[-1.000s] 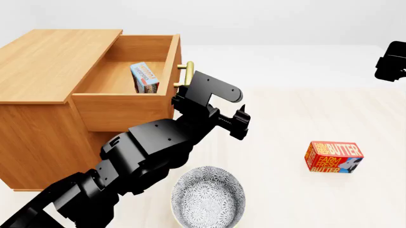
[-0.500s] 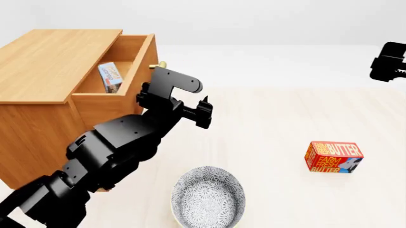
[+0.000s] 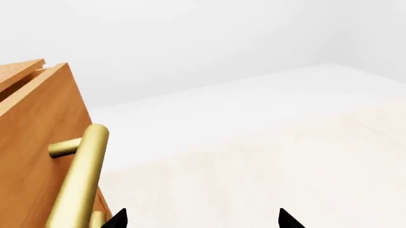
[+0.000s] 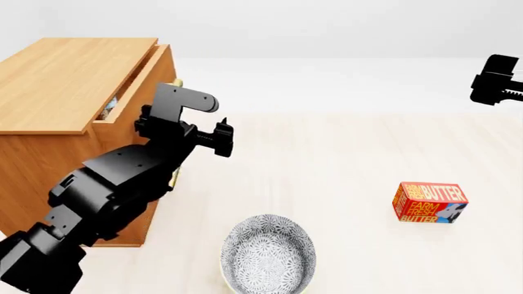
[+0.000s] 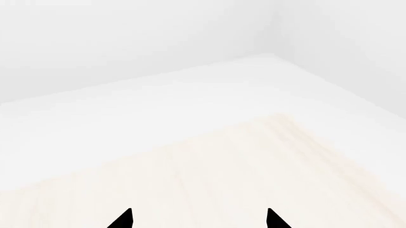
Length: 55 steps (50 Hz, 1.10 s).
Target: Put the chocolate pudding in the top drawer of the cabinet and close it.
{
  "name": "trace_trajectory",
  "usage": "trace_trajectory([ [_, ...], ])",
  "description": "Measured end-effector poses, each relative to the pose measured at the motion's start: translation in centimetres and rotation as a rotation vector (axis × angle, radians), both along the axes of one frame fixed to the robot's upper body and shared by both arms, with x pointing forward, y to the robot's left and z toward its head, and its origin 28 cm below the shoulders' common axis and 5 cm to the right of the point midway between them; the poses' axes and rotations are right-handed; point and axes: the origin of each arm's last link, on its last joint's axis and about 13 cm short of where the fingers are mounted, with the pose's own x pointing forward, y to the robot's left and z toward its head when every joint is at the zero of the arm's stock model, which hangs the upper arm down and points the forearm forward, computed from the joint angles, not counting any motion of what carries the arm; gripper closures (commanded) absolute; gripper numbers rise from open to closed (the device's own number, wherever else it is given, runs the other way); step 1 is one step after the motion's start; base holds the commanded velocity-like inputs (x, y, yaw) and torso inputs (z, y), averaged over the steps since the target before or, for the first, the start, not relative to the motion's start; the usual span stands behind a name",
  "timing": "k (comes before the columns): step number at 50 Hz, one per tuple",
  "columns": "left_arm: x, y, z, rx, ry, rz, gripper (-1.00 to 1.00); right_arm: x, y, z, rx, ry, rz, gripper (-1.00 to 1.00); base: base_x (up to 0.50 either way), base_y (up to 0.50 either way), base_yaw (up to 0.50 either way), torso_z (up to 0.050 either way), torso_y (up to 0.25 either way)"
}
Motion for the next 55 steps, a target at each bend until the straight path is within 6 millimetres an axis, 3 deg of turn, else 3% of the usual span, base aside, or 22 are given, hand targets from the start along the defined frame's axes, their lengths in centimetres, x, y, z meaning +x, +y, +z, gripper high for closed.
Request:
trace_trajectory([
  [17, -0.2, 2.6, -0.1, 0.008, 0.001, 0.07, -1.0, 0.5, 0.4, -0.1, 0.002, 0.002, 0.016, -1.0, 0.0, 0.0, 0.0, 0.0, 0.0],
  [35, -0.9, 2.9, 0.1, -0.029, 0.002, 0.058, -1.0, 0.5, 0.5, -0.4, 0.005, 0.004, 0.022, -1.0, 0.0, 0.0, 0.0, 0.0, 0.0],
  [44, -2.5, 3.2, 0.3, -0.033, -0.012, 0.036, -1.0, 0.5, 1.0, -1.0, 0.006, 0.003, 0.049, -1.0, 0.0, 0.0, 0.0, 0.0, 0.0],
  [55, -5.9, 3.7, 1.2, -0.028, -0.053, -0.013, -1.0, -0.4, 2.4, -2.5, 0.0, -0.008, 0.132, -1.0, 0.0, 0.0, 0.0, 0.0, 0.001],
])
